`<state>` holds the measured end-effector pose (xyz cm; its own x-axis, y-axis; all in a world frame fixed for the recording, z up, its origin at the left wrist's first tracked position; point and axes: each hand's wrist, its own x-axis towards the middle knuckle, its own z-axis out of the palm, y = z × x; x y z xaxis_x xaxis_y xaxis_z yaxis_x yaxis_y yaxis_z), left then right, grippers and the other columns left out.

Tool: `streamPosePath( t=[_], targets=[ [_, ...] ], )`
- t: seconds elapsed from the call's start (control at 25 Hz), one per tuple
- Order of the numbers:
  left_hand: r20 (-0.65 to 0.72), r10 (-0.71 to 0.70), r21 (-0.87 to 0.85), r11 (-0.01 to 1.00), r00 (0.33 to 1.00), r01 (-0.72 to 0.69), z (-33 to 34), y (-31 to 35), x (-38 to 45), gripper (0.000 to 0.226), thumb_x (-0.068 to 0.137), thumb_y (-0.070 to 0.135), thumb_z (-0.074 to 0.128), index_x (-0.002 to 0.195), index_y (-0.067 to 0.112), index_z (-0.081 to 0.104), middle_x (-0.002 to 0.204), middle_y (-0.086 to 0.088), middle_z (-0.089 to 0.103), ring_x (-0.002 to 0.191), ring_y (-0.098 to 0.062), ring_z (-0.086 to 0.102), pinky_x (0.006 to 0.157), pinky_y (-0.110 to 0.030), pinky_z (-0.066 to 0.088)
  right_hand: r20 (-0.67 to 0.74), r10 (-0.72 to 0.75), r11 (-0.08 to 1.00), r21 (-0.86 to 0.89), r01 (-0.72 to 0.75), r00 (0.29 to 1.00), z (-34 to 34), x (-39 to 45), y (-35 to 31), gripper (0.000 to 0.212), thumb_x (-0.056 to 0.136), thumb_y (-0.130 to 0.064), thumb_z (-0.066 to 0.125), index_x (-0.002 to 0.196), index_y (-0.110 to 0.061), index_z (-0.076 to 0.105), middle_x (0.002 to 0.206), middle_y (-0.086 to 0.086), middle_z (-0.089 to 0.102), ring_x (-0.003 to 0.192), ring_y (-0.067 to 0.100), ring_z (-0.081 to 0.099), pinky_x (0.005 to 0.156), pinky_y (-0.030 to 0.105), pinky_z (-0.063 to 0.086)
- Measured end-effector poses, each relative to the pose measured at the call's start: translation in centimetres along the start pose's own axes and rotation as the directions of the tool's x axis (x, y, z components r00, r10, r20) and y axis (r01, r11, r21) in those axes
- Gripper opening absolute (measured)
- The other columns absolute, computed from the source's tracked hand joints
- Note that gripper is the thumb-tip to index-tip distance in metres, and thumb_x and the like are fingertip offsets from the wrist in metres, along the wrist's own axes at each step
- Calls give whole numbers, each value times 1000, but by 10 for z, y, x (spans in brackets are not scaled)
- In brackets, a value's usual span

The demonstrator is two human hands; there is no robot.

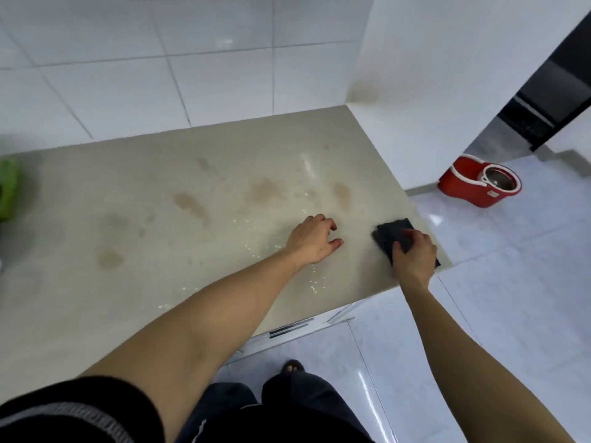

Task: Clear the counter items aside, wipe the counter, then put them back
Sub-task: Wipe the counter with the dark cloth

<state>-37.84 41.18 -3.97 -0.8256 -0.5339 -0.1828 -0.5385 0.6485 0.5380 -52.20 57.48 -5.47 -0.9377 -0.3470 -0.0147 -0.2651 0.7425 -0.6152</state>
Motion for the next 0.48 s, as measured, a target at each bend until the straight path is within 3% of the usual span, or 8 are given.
streamPosePath(
  t=[0.12, 0.24, 0.48],
  targets=[
    [125, -4, 35, 999, 992, 0, 20, 38, 42, 51, 94, 40, 51, 136, 11, 48, 137, -8, 48, 125, -28, 46, 102, -39, 42, 4, 116, 989, -94, -115, 993, -18, 21, 26, 45, 88, -18, 61, 132, -13, 52, 133, 12, 52, 124, 34, 42, 102, 47, 43],
    [189, -15, 25, 1000, 982, 10, 39, 72, 76, 48, 96, 35, 49, 135, 6, 48, 140, -13, 44, 125, -31, 47, 103, -39, 42, 55, 184, 972, -158, -174, 981, -24, 34, 38, 58, 84, -29, 69, 135, -13, 47, 131, 11, 54, 124, 33, 44, 103, 48, 43],
    [155, -118, -10, 993, 981, 121, 70, 108, 100, 37, 91, 24, 58, 123, 5, 52, 128, -15, 51, 117, -32, 50, 93, -38, 45, 117, 280, 943, -218, -250, 953, -25, 48, 43, 56, 75, -43, 76, 118, -12, 58, 117, 10, 61, 113, 31, 54, 95, 46, 48]
  ],
)
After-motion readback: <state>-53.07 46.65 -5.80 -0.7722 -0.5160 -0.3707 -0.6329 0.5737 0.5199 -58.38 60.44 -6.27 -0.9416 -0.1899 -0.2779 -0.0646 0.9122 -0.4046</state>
